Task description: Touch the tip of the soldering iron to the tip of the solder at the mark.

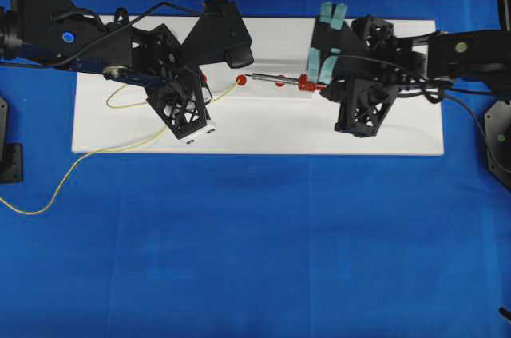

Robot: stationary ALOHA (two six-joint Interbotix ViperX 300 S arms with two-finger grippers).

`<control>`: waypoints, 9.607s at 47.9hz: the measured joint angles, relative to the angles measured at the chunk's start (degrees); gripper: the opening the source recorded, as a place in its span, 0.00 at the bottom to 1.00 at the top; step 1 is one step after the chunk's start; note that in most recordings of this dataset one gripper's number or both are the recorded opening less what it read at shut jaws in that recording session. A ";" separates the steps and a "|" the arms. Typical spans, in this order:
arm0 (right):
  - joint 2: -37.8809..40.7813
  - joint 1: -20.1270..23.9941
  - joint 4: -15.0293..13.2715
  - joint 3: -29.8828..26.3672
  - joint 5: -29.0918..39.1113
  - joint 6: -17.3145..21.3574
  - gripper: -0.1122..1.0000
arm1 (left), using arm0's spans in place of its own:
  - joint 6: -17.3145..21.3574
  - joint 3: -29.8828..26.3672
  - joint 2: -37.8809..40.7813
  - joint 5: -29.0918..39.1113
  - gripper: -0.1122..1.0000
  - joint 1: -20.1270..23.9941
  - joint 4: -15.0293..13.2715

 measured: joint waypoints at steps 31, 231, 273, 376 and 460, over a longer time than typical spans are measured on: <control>2.46 0.00 0.00 -0.62 0.35 0.00 0.16 | -0.26 -0.35 0.53 0.62 0.12 0.09 0.00; -5.80 0.00 -0.09 2.46 0.70 0.00 0.16 | -0.62 6.94 -15.38 0.88 0.12 -1.23 0.00; -18.11 -0.35 -0.62 11.43 0.79 2.02 0.16 | -0.62 -0.97 -5.80 -0.88 0.12 -2.02 0.00; -11.16 0.88 -1.85 10.55 2.55 3.60 0.16 | -0.79 -9.84 8.26 -2.11 0.12 -1.41 0.00; -7.47 0.53 -1.93 8.70 2.99 3.60 0.16 | -0.70 -9.84 8.26 -2.20 0.12 -1.41 0.00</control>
